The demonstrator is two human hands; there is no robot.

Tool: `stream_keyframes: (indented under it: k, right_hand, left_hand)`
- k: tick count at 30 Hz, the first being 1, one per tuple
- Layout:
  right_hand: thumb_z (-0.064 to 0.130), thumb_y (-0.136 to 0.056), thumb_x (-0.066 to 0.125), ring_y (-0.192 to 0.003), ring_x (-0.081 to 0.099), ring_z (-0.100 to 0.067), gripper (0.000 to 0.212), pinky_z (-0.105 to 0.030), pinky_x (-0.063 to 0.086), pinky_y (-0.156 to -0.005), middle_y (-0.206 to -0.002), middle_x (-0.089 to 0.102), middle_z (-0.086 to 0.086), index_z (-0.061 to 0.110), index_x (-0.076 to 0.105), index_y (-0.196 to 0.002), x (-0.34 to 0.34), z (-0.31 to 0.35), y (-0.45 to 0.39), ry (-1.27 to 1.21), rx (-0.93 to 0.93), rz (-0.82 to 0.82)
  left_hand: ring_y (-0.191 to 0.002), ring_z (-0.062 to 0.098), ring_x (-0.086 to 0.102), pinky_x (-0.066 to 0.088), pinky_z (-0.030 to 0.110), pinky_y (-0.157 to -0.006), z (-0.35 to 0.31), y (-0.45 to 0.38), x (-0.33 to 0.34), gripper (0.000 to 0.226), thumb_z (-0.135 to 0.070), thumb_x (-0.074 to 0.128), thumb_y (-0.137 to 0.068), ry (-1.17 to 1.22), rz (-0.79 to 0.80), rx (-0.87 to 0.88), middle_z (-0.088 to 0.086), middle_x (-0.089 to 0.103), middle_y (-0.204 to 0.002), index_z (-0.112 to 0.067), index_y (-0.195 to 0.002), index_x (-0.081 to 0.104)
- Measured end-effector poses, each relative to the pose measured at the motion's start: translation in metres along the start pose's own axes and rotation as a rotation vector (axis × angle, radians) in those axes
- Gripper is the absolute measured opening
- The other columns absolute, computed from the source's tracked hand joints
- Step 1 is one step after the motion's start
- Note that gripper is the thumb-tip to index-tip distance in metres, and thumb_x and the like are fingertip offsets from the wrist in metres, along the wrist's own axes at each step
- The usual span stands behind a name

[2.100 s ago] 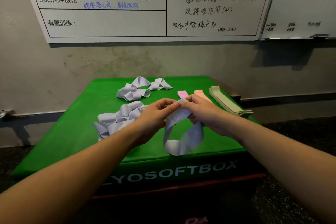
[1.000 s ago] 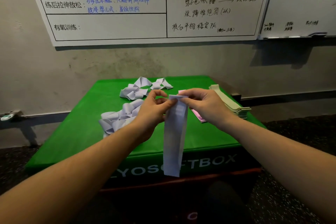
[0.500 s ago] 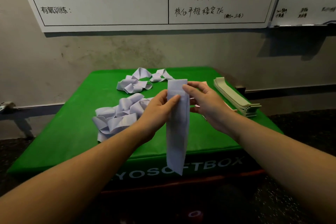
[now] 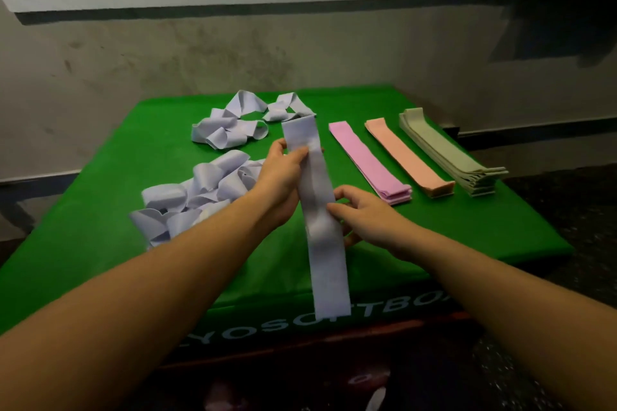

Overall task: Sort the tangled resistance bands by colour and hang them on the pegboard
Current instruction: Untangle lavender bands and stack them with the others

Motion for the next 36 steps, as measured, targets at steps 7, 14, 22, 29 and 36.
stream_keyframes:
  k: [7, 14, 22, 29, 36]
  right_hand:
    - [0.017, -0.090, 0.066, -0.061, 0.056, -0.015, 0.039, -0.041, 0.051, -0.064, -0.072, 0.062, -0.006, 0.024, 0.046, -0.123, -0.021, -0.034, -0.029, 0.277, -0.066, -0.181]
    - [0.034, -0.083, 0.068, -0.099, 0.054, -0.020, 0.043, -0.036, 0.047, -0.087, -0.103, 0.056, 0.001, 0.033, 0.058, -0.125, -0.033, -0.037, -0.046, 0.632, -0.144, -0.191]
    - [0.032, -0.087, 0.066, -0.100, 0.056, -0.014, 0.016, -0.034, 0.047, -0.091, -0.103, 0.054, 0.004, 0.032, 0.067, -0.103, -0.033, -0.042, -0.050, 0.566, -0.156, -0.136]
    - [0.028, -0.091, 0.065, -0.073, 0.049, 0.003, 0.013, -0.022, 0.039, -0.066, -0.101, 0.058, 0.011, 0.037, 0.061, -0.100, -0.033, -0.027, -0.050, 0.448, -0.166, -0.154]
    - [0.023, -0.091, 0.063, -0.068, 0.053, -0.002, 0.016, -0.022, 0.045, -0.066, -0.090, 0.063, 0.013, 0.030, 0.065, -0.105, -0.007, -0.007, -0.061, 0.403, -0.182, -0.121]
  left_hand:
    - [-0.085, 0.023, 0.051, 0.044, 0.038, -0.077, 0.031, -0.056, 0.009, 0.022, 0.007, 0.043, -0.094, -0.137, -0.039, -0.096, 0.010, 0.054, -0.092, -0.014, -0.100, 0.047]
    - [-0.093, 0.025, 0.057, 0.051, 0.040, -0.080, 0.054, -0.105, 0.006, 0.030, 0.006, 0.052, -0.091, -0.469, -0.033, -0.116, 0.007, 0.057, -0.099, -0.016, -0.111, 0.048]
    - [-0.098, 0.017, 0.058, 0.046, 0.020, -0.072, 0.039, -0.117, 0.004, 0.028, -0.001, 0.060, -0.090, -0.795, 0.021, 0.088, 0.006, 0.057, -0.117, -0.017, -0.111, 0.050]
    - [-0.099, 0.015, 0.065, 0.055, 0.031, -0.086, -0.018, -0.070, 0.003, 0.014, -0.013, 0.061, -0.095, -0.849, 0.213, 0.294, 0.000, 0.065, -0.112, -0.014, -0.109, 0.059]
    - [-0.124, 0.011, 0.052, 0.033, 0.054, -0.111, -0.023, -0.025, -0.062, 0.040, -0.059, 0.051, -0.089, -1.473, 0.325, 0.490, -0.012, 0.058, -0.132, -0.041, -0.124, 0.057]
Point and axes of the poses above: each hand's wrist, its own y-axis away from the middle knuckle, its own x-axis out of the palm, z = x × y, the point moved 7 cm from there along -y, towards the middle knuckle
